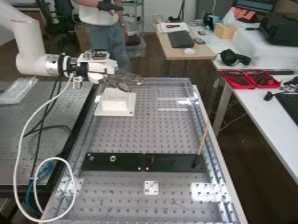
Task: Grab the bearing and place it in the white container
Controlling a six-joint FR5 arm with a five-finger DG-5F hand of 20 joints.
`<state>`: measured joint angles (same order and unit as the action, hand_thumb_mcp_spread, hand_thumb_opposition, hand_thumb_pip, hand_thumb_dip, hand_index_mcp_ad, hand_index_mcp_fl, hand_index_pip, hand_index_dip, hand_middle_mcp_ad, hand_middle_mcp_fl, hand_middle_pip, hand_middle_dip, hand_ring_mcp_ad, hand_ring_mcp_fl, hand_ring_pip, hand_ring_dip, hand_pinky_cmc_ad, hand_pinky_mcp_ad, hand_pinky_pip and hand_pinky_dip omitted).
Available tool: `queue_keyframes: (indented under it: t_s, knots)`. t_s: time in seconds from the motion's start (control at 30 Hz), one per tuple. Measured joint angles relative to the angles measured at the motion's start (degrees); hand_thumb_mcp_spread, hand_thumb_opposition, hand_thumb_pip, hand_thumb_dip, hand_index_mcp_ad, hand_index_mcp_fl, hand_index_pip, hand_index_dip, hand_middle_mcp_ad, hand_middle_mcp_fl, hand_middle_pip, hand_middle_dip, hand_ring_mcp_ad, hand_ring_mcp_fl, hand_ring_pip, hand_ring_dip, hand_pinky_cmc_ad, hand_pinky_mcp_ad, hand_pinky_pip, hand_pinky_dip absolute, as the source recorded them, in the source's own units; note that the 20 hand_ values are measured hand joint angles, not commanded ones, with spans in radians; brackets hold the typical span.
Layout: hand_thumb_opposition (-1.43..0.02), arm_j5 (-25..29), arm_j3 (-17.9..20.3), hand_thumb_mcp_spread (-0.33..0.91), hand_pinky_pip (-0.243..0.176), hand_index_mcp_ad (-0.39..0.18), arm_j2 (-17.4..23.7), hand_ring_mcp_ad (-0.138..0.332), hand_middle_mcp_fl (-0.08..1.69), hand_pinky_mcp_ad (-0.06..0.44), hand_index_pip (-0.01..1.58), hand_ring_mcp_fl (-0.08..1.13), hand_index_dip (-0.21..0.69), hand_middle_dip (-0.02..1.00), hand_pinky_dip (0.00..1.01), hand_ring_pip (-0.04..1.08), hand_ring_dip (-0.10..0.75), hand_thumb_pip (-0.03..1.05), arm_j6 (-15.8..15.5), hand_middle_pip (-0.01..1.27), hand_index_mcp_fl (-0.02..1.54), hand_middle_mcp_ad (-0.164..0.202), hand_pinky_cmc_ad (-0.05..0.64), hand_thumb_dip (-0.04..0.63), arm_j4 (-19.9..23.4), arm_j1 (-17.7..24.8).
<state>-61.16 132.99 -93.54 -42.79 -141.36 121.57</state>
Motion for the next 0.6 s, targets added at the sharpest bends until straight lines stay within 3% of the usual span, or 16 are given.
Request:
queue_keyframes:
  t_s: [0.53, 0.6]
  knots:
    - [-0.87, 3.0, 0.6, 0.36, -0.059, -0.070, -1.7, 0.127, 0.04, 0.293, 1.53, 0.00, 0.035, 0.15, 0.25, 0.09, 0.072, 0.58, 3.0, 0.13, 0.35, 0.070, 0.367, 0.278, -0.7, 1.2]
    - [-0.87, 3.0, 0.2, 0.36, -0.059, -0.073, -2.2, 0.127, 0.04, 0.293, 1.50, 0.00, 0.035, 0.15, 0.27, 0.09, 0.072, 0.65, 3.8, 0.13, 0.24, 0.070, 0.367, 0.278, -1.6, 1.2]
